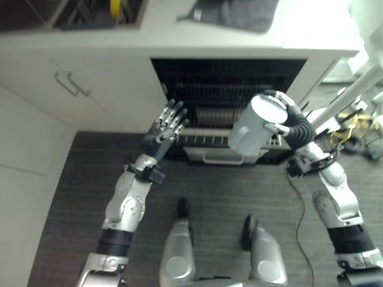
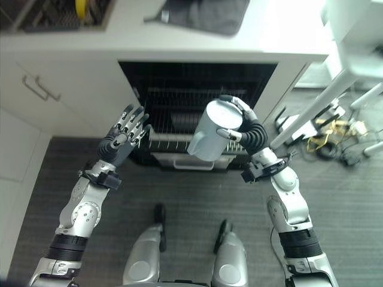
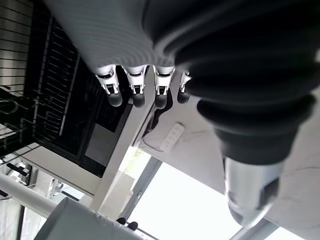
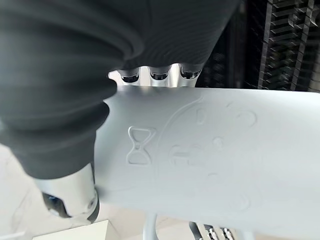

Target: Place the dishes in the dishwasher.

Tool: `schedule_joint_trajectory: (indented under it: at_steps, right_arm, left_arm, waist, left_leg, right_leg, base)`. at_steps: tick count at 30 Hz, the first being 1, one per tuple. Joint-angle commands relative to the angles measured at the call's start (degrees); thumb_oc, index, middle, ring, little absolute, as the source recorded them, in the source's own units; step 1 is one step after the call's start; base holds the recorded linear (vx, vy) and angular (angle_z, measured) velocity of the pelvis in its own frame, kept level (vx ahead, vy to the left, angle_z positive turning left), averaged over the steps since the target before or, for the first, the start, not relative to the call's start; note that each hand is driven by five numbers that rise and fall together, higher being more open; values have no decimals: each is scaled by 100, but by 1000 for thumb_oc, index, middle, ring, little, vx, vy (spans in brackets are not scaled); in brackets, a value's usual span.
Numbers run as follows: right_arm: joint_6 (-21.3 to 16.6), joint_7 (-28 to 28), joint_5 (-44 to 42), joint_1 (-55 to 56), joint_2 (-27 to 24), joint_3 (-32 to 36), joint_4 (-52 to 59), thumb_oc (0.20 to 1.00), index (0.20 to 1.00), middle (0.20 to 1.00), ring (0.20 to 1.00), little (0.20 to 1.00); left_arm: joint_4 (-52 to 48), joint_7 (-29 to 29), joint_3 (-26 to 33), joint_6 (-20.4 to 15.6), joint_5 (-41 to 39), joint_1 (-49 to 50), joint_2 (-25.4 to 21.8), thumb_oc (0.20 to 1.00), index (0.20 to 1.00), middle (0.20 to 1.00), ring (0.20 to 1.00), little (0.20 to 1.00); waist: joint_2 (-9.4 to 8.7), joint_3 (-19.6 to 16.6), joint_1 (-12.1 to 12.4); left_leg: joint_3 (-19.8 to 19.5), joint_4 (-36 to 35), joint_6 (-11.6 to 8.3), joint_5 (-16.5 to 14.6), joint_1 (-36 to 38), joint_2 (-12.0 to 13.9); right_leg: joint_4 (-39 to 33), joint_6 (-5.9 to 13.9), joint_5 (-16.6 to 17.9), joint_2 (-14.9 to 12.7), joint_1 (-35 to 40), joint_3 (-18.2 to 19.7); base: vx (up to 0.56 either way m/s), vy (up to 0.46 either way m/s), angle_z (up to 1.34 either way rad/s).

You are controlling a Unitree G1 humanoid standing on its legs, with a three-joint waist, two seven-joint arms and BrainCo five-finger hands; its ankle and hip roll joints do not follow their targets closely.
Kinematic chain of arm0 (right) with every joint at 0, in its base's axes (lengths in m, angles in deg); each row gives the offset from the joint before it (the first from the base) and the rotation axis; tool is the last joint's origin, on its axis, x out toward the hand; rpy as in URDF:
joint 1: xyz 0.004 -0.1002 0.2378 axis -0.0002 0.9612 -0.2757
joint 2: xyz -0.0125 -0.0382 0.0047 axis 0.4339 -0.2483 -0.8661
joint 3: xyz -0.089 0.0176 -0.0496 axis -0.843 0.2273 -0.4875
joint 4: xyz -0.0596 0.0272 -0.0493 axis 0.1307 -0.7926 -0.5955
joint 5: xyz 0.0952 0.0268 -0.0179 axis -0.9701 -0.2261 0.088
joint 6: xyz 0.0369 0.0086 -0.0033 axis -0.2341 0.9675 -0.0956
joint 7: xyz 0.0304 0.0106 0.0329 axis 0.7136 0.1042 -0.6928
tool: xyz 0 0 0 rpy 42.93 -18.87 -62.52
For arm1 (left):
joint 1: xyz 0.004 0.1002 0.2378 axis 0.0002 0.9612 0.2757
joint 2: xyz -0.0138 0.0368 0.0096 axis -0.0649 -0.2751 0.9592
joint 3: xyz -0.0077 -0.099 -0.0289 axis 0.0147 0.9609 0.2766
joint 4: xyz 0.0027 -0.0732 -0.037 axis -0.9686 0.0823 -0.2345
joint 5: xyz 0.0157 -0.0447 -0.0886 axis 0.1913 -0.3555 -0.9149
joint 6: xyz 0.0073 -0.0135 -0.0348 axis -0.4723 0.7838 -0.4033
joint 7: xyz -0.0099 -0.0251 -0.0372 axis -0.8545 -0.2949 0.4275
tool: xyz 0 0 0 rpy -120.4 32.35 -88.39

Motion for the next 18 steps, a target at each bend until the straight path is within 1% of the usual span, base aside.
schedule_joint_trajectory:
  at_steps: [1, 4, 7, 9, 11, 14, 18]
  right_arm:
    - [-602, 91, 12, -181, 129, 124, 457, 200, 200, 200, 200, 200]
    - [-704, 210, 45, -298, 45, 76, 472, 200, 200, 200, 200, 200]
    - [-792, 232, 20, -236, 6, 63, 492, 200, 200, 200, 200, 200]
    - [-843, 236, 5, -179, 1, 72, 510, 200, 200, 200, 200, 200]
    - [-870, 249, -6, -109, 27, 100, 531, 200, 200, 200, 200, 200]
    - [-931, 295, -52, 135, 84, 134, 592, 200, 200, 200, 200, 200]
    - [-1028, 327, -4, 330, 179, 122, 566, 200, 200, 200, 200, 200]
  left_arm:
    - [-494, -172, 114, -632, -160, 219, -326, 1000, 1000, 1000, 1000, 1000]
    - [-573, -237, 111, -763, -314, 166, -470, 1000, 1000, 1000, 1000, 1000]
    - [-609, -217, 116, -811, -400, 185, -538, 1000, 1000, 1000, 1000, 1000]
    - [-671, -203, 136, -761, -371, 198, -534, 1000, 1000, 1000, 1000, 1000]
    - [-730, -196, 148, -712, -319, 232, -527, 1000, 1000, 1000, 1000, 1000]
    - [-832, -149, 192, -586, -275, 361, -520, 1000, 1000, 1000, 1000, 1000]
    - [-845, -161, 211, -554, -159, 425, -465, 1000, 1000, 1000, 1000, 1000]
  waist:
    - [-140, -667, -31]
    - [-114, -577, -25]
    - [-121, -641, -8]
    - [-143, -716, 12]
    - [-163, -830, 39]
    - [-196, -1129, 78]
    - [-207, -1459, 78]
  left_leg:
    - [120, 77, -117, -596, 672, -9]
    - [206, -141, -113, -498, 677, -49]
    - [292, -340, -98, -463, 816, -78]
    - [330, -423, -86, -441, 902, -93]
    - [359, -508, -86, -420, 1001, -102]
    - [469, -832, -73, -348, 1310, -98]
    - [626, -1276, -88, -236, 1685, -46]
  right_leg:
    - [-844, 72, 86, 188, 705, 248]
    - [-1077, 98, 199, 202, 717, 185]
    - [-1316, 138, 258, 205, 883, 115]
    - [-1439, 160, 298, 205, 1000, 90]
    - [-1576, 172, 322, 215, 1166, 51]
    - [-1899, 236, 392, 210, 1537, -32]
    - [-2254, 308, 521, 196, 1878, -124]
  base:
    - [-142, 37, 14]
    - [-123, 49, -5]
    - [-14, 25, 9]
    - [12, -4, -5]
    - [47, -15, -8]
    - [100, -21, 3]
    - [117, -18, 3]
